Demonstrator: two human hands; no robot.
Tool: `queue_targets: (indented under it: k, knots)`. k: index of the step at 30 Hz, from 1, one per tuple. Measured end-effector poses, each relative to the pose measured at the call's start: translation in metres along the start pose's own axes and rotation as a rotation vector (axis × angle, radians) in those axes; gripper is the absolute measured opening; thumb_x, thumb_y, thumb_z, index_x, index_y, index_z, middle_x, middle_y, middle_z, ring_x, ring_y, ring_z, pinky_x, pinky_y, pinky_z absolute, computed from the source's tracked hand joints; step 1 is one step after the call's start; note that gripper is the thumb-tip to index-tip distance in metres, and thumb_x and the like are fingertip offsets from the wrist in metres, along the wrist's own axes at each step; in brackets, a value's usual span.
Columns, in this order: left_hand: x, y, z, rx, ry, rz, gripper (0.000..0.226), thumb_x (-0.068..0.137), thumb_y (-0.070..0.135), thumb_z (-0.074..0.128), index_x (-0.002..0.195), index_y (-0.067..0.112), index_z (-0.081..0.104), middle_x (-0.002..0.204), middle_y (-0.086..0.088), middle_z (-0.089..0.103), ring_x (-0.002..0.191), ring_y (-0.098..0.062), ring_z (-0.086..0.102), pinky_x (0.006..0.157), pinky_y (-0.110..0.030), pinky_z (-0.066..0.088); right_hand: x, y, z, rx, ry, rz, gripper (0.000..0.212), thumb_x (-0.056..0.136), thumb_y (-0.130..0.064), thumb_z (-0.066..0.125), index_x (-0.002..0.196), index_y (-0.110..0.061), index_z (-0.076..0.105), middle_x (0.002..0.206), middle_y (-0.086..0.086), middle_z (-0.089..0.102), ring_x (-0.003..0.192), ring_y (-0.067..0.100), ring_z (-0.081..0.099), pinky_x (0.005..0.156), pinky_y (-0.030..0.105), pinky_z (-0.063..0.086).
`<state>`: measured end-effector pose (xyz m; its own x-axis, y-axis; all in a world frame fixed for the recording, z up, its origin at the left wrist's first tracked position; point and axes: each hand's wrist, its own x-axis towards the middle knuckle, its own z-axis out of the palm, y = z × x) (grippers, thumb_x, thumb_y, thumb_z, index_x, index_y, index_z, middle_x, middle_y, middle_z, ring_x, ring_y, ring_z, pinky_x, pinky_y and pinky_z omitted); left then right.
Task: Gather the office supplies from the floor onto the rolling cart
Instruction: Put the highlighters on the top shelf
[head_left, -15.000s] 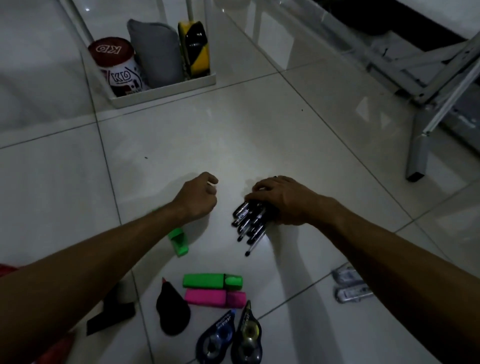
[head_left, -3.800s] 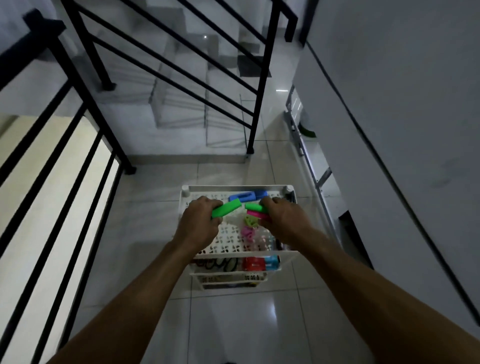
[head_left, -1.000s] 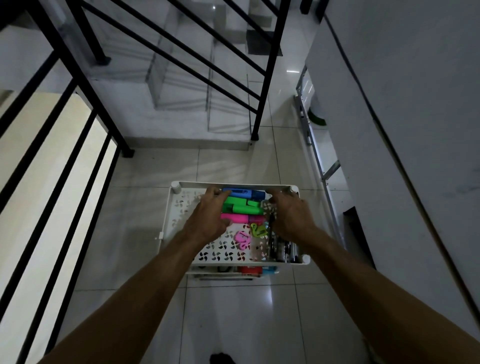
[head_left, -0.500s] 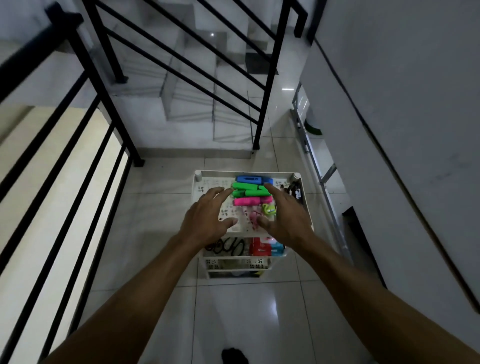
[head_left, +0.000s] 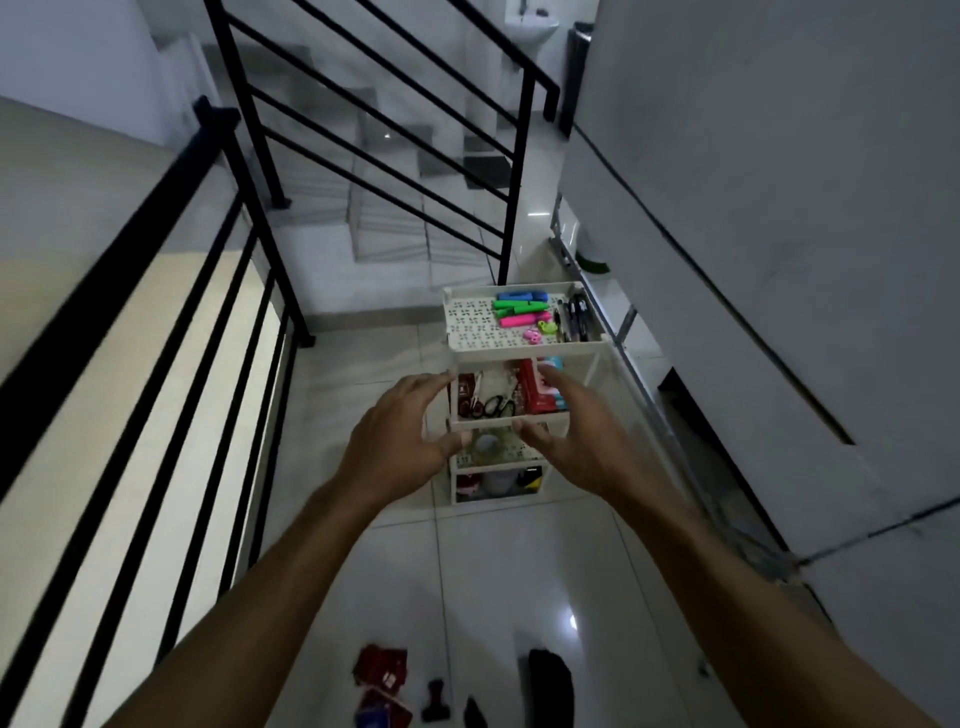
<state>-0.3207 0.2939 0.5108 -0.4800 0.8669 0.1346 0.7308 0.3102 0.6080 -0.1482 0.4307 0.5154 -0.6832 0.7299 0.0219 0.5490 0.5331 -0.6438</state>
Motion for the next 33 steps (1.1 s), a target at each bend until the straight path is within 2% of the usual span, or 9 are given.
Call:
queue_targets:
  k: [8,10,12,16,19,23,26,29,33]
  knots:
    - [-0.087,-0.001,-0.026,-0.016,-0.003,-0.027,0.07,0.079,0.046,0.07,0.141,0.029,0.042,0.143,0.004,0.045,0.13,-0.015,0.043,0.104,-0.037,0.04,-0.076,-0.01,-0.001,-0.026,0.008,-0.028,0.071,0.085,-0.045,0.066,0.146,-0.028,0.033,0.143,0.001,0.047,0.128,0.015,0.044,0.097,0.033,0.036]
    - [-0.098,0.002,-0.019,-0.017,-0.008,-0.028,0.07,0.079,0.045,0.071,0.141,0.027,0.043,0.143,0.003,0.046,0.13,-0.016,0.043,0.104,-0.036,0.039,-0.084,-0.005,0.002,-0.031,0.006,-0.042,0.069,0.086,-0.044,0.066,0.145,-0.028,0.035,0.141,-0.001,0.049,0.121,0.009,0.048,0.099,0.031,0.04]
    - [-0.106,0.004,-0.007,-0.017,-0.016,-0.034,0.07,0.08,0.044,0.071,0.141,0.025,0.044,0.142,0.002,0.046,0.129,-0.016,0.044,0.104,-0.035,0.039,-0.093,0.002,0.007,-0.025,-0.006,-0.06,0.067,0.086,-0.04,0.067,0.144,-0.026,0.037,0.138,-0.003,0.051,0.109,-0.002,0.048,0.093,0.026,0.048]
    - [-0.128,-0.003,0.03,-0.027,-0.036,-0.087,0.068,0.081,0.048,0.068,0.14,0.025,0.044,0.142,0.001,0.047,0.129,-0.017,0.044,0.106,-0.04,0.039,-0.11,0.034,0.034,-0.004,-0.059,-0.063,0.067,0.086,-0.042,0.067,0.144,-0.026,0.037,0.143,-0.002,0.047,0.118,0.001,0.04,0.098,0.025,0.037]
    - [-0.152,-0.026,0.076,-0.034,-0.085,-0.16,0.07,0.079,0.054,0.062,0.14,0.027,0.043,0.142,0.002,0.047,0.129,-0.017,0.044,0.107,-0.043,0.039,-0.122,0.079,0.079,-0.034,-0.139,-0.001,0.075,0.085,-0.054,0.062,0.147,-0.028,0.031,0.15,-0.003,0.04,0.135,0.015,0.038,0.106,0.034,0.034]
    - [-0.184,-0.071,0.138,-0.053,-0.121,-0.256,0.069,0.079,0.054,0.063,0.14,0.029,0.042,0.142,0.004,0.047,0.129,-0.015,0.043,0.108,-0.044,0.037,-0.14,0.133,0.144,-0.029,-0.271,0.028,0.076,0.086,-0.055,0.061,0.149,-0.029,0.027,0.153,-0.007,0.034,0.139,0.013,0.032,0.114,0.041,0.03]
    - [-0.204,-0.111,0.184,-0.036,-0.14,-0.288,0.065,0.082,0.045,0.068,0.14,0.029,0.043,0.142,0.004,0.048,0.129,-0.015,0.044,0.107,-0.045,0.038,-0.151,0.171,0.195,-0.016,-0.324,0.043,0.076,0.086,-0.052,0.062,0.149,-0.029,0.026,0.153,-0.008,0.034,0.139,0.012,0.032,0.114,0.034,0.027]
    - [-0.223,-0.162,0.243,-0.029,-0.158,-0.323,0.065,0.08,0.047,0.066,0.139,0.03,0.045,0.14,0.004,0.05,0.127,-0.015,0.046,0.105,-0.045,0.041,-0.164,0.22,0.258,-0.017,-0.373,0.056,0.076,0.086,-0.051,0.062,0.15,-0.029,0.026,0.153,-0.009,0.034,0.138,0.011,0.033,0.108,0.024,0.023]
    - [-0.247,-0.243,0.343,0.003,-0.228,-0.349,0.063,0.082,0.042,0.069,0.138,0.029,0.045,0.135,0.003,0.052,0.118,-0.017,0.052,0.1,-0.041,0.044,-0.178,0.307,0.351,-0.042,-0.441,0.083,0.077,0.085,-0.051,0.063,0.149,-0.031,0.025,0.153,-0.009,0.034,0.138,0.011,0.033,0.107,0.022,0.022]
